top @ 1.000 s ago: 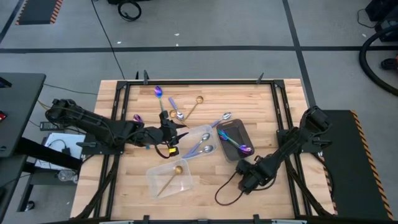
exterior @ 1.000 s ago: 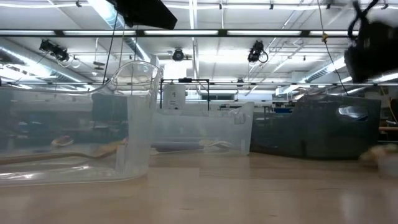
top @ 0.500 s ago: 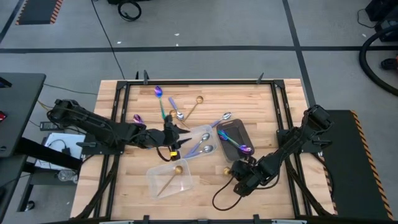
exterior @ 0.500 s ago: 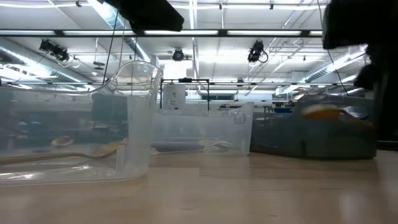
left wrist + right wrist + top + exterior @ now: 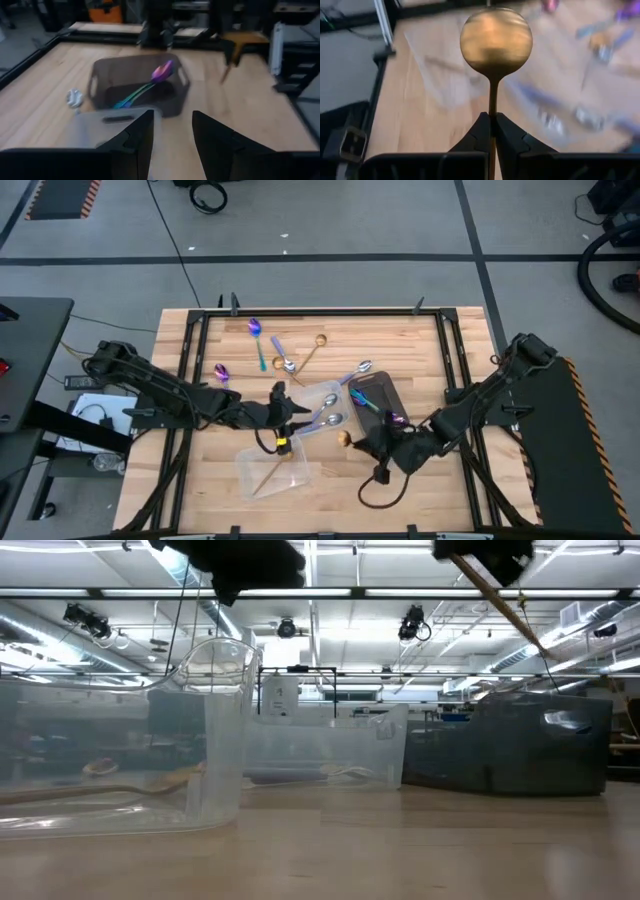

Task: Sort silverware by color (type)
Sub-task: Put the gold spoon into the bottom transparent bin

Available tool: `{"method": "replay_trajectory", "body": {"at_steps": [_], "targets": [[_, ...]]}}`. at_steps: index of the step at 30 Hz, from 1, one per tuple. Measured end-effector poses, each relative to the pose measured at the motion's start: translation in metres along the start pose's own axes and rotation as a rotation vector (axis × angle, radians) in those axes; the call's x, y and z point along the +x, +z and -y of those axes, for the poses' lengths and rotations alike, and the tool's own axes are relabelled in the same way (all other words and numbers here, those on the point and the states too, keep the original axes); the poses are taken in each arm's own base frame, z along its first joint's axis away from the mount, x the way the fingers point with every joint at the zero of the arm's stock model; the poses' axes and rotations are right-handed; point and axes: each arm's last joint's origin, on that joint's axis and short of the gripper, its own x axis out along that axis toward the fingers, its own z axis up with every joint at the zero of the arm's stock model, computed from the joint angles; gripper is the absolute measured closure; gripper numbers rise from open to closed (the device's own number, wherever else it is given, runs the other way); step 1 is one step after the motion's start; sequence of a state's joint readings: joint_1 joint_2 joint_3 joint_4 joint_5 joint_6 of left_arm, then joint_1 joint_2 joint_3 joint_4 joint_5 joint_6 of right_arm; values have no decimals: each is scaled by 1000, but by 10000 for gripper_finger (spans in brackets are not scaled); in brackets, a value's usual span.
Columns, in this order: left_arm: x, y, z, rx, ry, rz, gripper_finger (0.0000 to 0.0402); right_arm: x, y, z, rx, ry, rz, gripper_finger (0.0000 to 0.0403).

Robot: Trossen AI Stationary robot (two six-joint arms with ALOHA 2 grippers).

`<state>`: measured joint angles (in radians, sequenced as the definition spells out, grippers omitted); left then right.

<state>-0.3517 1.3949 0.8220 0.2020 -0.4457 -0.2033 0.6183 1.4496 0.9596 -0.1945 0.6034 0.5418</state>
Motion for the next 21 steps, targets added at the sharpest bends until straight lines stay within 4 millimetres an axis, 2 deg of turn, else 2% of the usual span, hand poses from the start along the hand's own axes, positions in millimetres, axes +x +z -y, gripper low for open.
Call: {"method": "replay_trajectory", "body": {"at_steps": [9,21], "targets": [[22,-5,11,-43,-24,101,260,11,34,16,-144,21,177,386],[38,-13,15,-43,-24,166,260,18,58,29,-227,44,329,385]]}}
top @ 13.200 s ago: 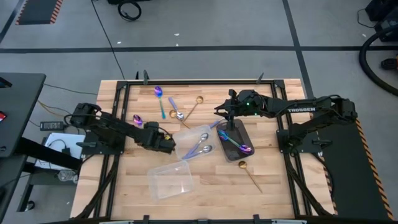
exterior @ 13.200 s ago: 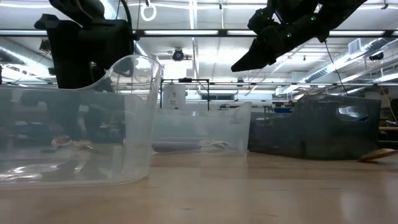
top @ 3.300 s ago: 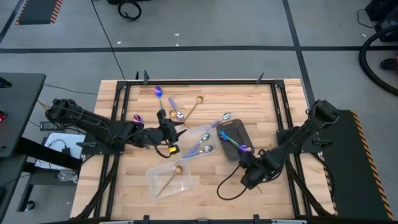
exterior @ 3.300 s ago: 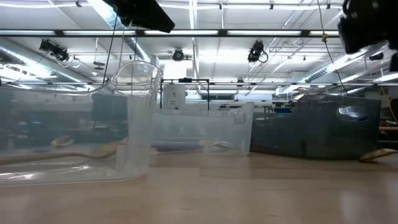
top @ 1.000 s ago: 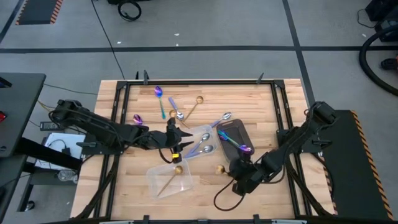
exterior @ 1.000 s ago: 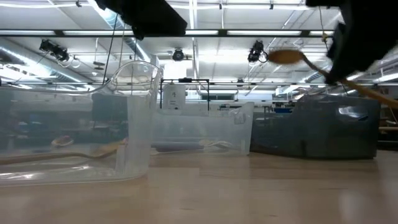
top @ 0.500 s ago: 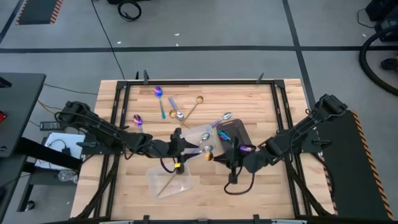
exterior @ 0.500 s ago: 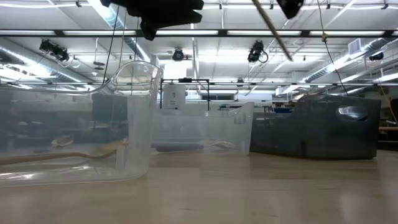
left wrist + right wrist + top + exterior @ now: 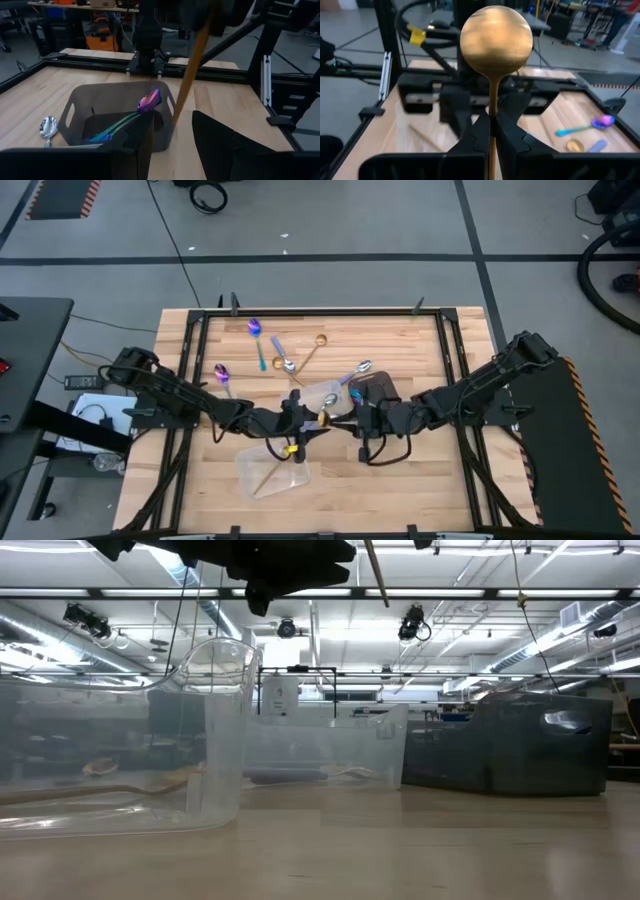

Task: Sort silverware by color (type)
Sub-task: Put the gold spoon into the bottom transparent bin

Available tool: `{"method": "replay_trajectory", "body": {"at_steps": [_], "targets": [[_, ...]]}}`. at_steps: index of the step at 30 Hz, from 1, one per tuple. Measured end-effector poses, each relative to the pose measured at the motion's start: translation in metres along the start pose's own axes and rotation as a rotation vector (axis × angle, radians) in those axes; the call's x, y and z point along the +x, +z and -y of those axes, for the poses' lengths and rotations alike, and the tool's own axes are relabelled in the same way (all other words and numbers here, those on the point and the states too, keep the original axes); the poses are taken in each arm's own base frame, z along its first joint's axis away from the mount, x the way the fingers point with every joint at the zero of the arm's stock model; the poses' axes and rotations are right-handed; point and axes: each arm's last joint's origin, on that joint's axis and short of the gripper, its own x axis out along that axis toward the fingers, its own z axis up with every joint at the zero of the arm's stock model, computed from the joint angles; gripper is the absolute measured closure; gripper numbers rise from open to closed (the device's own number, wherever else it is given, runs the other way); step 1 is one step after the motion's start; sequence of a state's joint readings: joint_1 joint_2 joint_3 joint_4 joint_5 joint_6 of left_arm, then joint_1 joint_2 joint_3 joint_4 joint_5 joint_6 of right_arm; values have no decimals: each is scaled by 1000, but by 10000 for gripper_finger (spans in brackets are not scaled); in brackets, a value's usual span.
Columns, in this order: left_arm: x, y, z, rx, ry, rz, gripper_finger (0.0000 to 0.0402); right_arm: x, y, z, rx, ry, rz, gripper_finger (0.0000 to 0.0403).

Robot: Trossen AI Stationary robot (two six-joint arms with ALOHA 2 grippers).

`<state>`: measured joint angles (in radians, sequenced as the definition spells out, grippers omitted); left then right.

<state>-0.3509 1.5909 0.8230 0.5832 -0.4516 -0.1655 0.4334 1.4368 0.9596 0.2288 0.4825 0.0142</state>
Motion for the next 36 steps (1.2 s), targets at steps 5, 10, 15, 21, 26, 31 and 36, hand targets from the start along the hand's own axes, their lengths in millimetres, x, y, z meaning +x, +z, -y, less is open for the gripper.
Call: {"method": "replay_trajectory", "body": {"at_steps": [5,10,15,21,26,31,36], "targets": [[0,2,0,-4,0,17,260,3,4,5,-16,8,40,385],[0,5,0,12,-6,49,260,6,8,11,-1,19,76,385],[0,8,0,35,-13,77,260,6,11,14,-10,12,99,385],[0,12,0,66,-19,117,260,6,16,15,13,14,152,385],[0,15,0,58,-20,137,260,6,17,14,26,27,161,384],[0,14,0,60,-19,134,283,6,18,15,32,27,176,379],[0,14,0,61,-19,132,356,6,19,15,33,26,182,379]]}}
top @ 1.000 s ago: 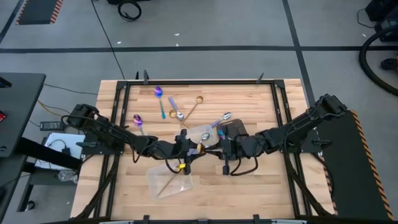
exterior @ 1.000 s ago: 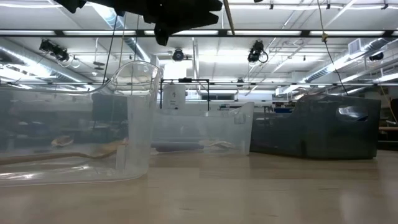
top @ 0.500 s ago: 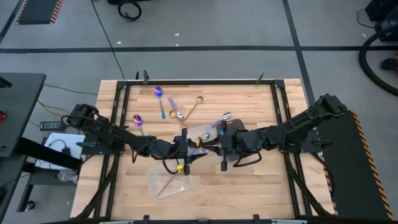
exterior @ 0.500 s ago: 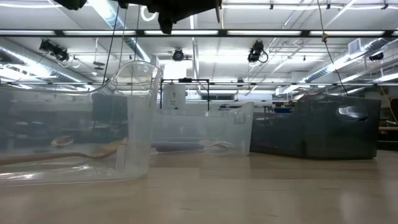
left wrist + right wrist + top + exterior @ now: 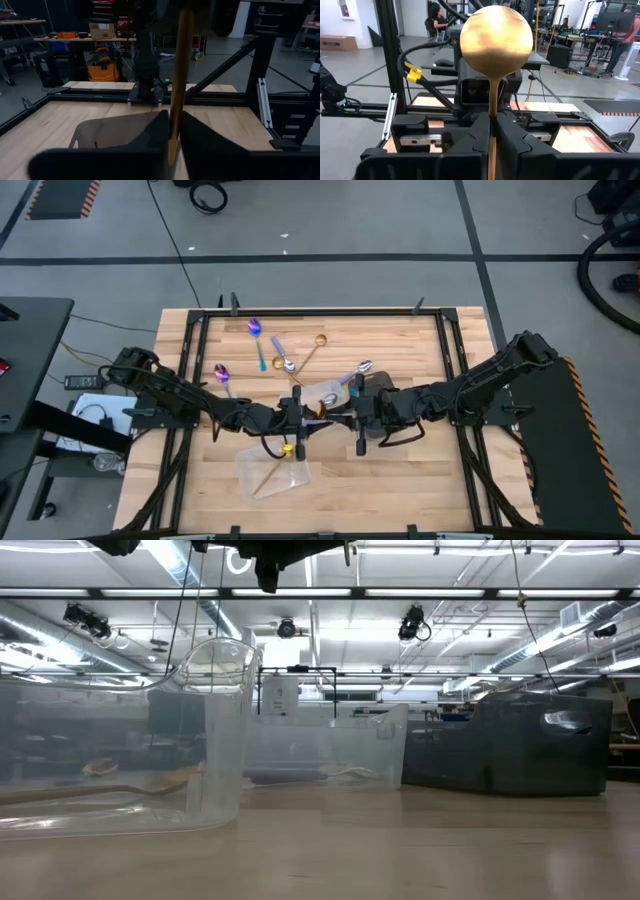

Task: Sort silverware by color (type)
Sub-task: Put the gold spoon into the bottom transparent bin

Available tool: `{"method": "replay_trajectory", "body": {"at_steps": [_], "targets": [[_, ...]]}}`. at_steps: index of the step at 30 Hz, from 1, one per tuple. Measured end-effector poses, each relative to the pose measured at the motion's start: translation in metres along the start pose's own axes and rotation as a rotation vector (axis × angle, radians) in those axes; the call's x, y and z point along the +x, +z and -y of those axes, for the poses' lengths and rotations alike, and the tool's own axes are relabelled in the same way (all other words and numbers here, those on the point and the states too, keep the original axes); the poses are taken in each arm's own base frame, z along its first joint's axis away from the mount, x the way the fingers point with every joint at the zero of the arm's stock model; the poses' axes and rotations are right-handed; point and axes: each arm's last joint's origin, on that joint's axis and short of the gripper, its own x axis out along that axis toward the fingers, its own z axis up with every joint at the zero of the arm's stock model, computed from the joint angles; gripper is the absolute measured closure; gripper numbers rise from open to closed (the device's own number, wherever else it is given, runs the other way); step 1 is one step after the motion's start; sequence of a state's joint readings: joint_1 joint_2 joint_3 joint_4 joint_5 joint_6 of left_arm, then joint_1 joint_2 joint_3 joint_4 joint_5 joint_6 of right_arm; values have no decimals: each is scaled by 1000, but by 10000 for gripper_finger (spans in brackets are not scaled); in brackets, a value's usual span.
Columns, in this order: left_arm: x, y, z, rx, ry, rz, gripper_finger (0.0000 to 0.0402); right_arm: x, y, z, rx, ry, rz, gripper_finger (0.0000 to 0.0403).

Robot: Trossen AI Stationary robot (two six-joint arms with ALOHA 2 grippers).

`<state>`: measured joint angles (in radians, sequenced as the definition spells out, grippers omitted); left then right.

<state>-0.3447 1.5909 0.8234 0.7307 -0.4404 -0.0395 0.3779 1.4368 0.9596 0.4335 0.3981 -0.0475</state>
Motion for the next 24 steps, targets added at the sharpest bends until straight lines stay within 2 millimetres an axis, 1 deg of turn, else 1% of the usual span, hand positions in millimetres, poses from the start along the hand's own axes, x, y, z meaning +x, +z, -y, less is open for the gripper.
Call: {"method": "replay_trajectory", "body": {"at_steps": [2,5,8,12,17,21,24], "targets": [[1,0,-2,1,5,0,378,0,0,0,3,0,1,379],[1,0,-2,1,7,-1,378,0,0,0,10,-2,0,376],[1,0,-2,2,6,-5,378,0,-1,0,22,-1,-8,362],[1,0,-3,-1,11,-3,378,-3,0,1,22,0,-28,319],[-3,4,-2,-17,44,-7,378,-21,12,8,51,4,-62,247],[-14,13,-1,-34,74,-49,378,-37,19,14,34,10,-112,202],[-27,21,-1,-66,94,-90,378,-50,22,15,46,22,-153,183]]}}
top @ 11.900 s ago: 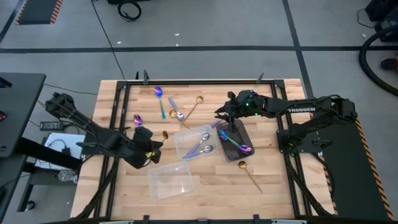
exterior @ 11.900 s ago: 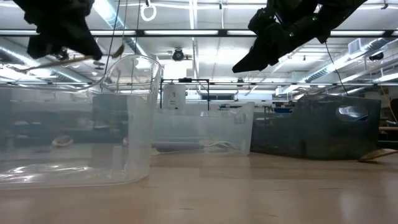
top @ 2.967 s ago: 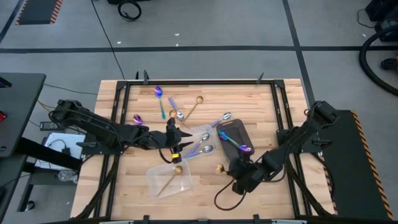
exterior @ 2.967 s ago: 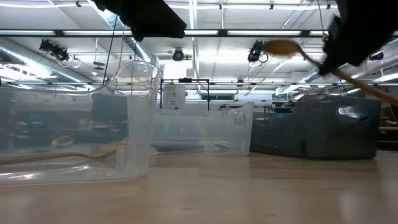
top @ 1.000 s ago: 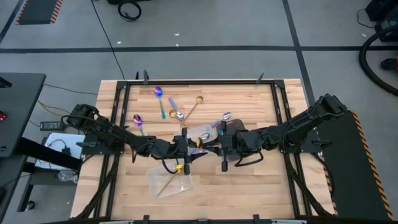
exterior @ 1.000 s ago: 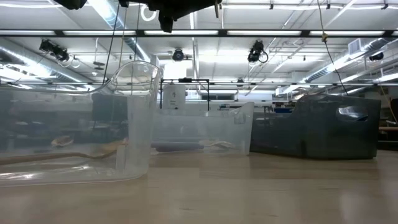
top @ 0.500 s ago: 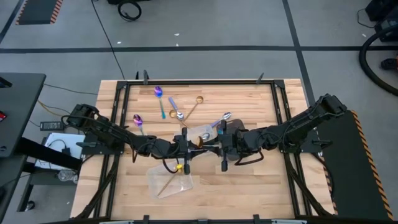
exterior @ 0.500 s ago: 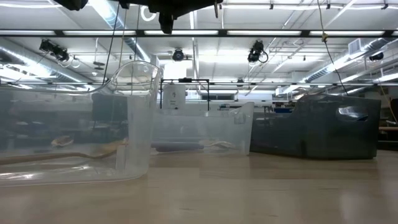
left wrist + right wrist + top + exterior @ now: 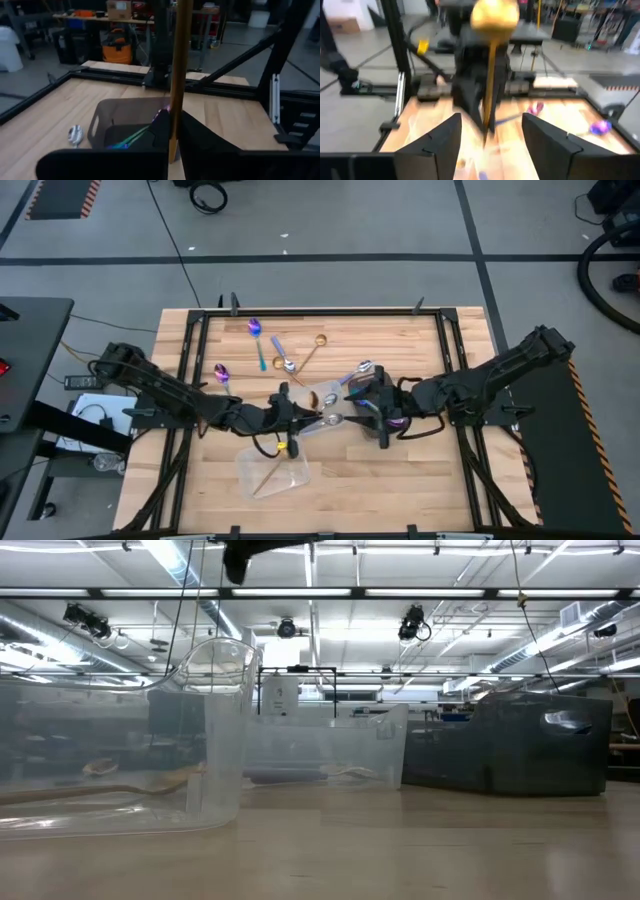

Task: Sort silverware by color (type)
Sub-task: Put the gold spoon into the bottom transparent bin

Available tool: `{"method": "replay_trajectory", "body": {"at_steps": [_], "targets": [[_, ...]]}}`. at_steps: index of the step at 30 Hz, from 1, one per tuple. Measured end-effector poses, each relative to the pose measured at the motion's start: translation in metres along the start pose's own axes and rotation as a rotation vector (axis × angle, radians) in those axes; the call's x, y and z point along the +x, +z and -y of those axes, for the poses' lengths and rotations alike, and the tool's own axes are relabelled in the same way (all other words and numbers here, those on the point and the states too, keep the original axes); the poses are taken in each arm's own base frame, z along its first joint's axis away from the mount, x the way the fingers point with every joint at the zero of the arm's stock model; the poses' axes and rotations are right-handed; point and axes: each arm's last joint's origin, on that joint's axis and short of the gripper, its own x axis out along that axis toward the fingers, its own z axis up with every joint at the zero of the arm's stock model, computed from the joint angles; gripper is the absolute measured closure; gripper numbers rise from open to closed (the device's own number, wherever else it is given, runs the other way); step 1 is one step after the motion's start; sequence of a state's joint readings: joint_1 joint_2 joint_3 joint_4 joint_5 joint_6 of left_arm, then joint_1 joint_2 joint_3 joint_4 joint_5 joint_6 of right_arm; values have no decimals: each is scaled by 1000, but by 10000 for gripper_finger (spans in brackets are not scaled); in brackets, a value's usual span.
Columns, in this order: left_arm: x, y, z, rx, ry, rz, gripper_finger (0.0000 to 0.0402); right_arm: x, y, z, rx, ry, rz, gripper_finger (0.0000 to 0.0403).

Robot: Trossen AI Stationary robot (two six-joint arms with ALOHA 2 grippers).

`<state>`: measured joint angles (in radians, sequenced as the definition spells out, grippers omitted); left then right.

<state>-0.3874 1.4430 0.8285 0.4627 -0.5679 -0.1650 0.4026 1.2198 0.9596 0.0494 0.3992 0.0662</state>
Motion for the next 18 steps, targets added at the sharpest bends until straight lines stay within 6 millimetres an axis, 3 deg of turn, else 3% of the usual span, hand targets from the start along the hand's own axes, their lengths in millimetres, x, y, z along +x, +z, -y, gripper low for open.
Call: {"method": "replay_trajectory", "body": {"at_steps": [5,10,18], "targets": [[-29,5,0,-84,-7,-126,378,-19,-5,-1,10,-21,-100,178],[-63,-3,2,-203,-35,-336,378,-29,-23,-4,35,-107,-259,186],[-90,-20,21,-375,-75,-525,378,-17,-67,-22,48,-198,-325,188]]}}
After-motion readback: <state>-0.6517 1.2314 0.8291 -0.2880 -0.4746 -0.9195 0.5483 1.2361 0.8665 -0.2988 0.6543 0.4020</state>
